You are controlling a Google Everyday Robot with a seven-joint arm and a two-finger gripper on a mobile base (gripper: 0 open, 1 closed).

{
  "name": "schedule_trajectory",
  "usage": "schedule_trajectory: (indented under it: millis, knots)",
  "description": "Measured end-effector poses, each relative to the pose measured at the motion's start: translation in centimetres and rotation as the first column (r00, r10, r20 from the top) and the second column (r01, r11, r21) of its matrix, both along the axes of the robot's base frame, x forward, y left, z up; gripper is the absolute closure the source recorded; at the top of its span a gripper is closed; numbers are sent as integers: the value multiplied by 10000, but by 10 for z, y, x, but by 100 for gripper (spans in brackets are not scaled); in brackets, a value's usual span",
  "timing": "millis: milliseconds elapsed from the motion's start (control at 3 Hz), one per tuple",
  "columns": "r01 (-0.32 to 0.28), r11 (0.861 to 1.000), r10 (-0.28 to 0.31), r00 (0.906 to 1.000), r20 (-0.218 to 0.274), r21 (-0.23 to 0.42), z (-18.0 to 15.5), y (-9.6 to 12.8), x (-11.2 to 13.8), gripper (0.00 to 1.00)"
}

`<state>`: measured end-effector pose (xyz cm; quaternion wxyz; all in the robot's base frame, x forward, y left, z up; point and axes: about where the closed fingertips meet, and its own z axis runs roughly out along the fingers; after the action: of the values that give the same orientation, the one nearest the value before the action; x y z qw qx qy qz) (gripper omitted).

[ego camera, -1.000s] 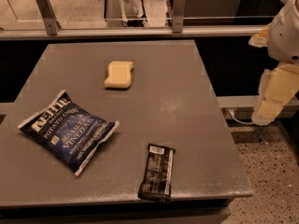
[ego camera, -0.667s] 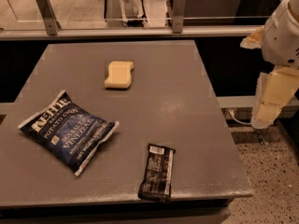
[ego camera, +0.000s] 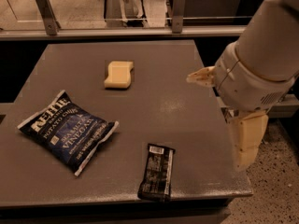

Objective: Pick rxbar chocolate

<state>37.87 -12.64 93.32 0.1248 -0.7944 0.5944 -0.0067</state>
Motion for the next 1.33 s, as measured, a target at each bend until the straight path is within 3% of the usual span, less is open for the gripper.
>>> schedule_trajectory:
  millis: [333, 667, 1000, 1333]
  knots:
    - [-2153, 9762, 2160, 9760, -265, 268, -13, 29, -29, 0]
    - [-2951, 9553, 2951, 9555, 43, 149, -10, 32, -29, 0]
    - [-2952, 9553, 2951, 9554, 55, 147, -9, 32, -28, 0]
    - [-3969, 9163, 3955, 9178, 355, 527, -16, 52, -27, 0]
